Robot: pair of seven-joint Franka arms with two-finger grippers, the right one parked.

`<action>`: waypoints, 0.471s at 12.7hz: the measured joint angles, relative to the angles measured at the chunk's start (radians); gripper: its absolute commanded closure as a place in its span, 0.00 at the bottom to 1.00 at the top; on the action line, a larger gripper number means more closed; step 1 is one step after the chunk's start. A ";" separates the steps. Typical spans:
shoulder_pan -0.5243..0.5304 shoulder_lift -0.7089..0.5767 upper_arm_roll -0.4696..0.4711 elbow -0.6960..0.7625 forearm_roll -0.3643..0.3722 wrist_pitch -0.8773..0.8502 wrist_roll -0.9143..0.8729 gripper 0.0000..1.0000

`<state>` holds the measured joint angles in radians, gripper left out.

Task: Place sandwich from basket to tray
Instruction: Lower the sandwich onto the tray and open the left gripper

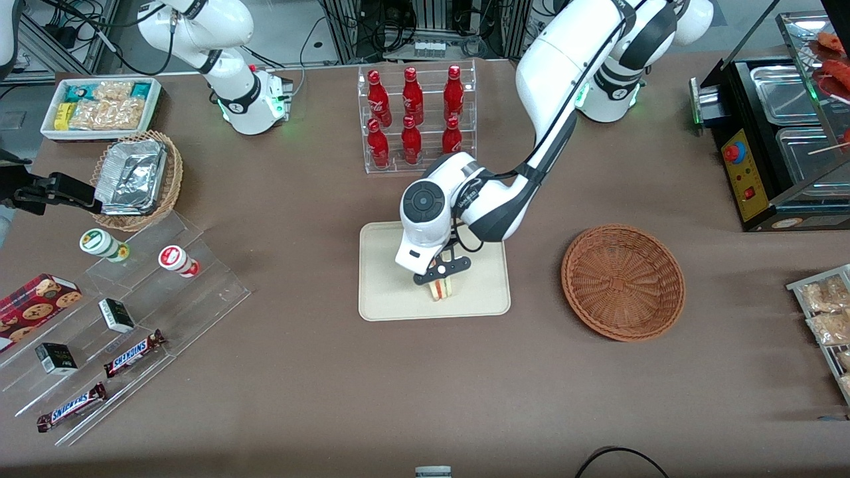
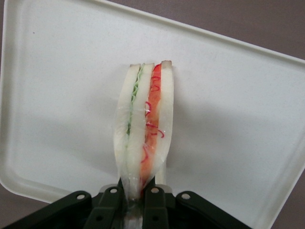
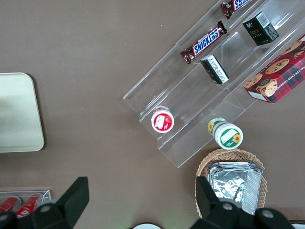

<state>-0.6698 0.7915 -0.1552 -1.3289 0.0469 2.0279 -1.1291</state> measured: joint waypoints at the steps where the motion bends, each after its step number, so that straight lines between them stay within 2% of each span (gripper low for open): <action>1: 0.000 0.002 0.000 0.000 0.000 0.000 -0.006 0.78; 2: 0.000 0.004 0.000 0.000 0.000 0.000 -0.010 0.35; 3: 0.000 0.006 0.000 0.000 0.000 0.000 -0.012 0.00; 6: 0.000 0.012 0.000 0.000 0.027 0.000 -0.017 0.00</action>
<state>-0.6699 0.8038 -0.1551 -1.3284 0.0739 2.0278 -1.1461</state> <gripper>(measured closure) 0.441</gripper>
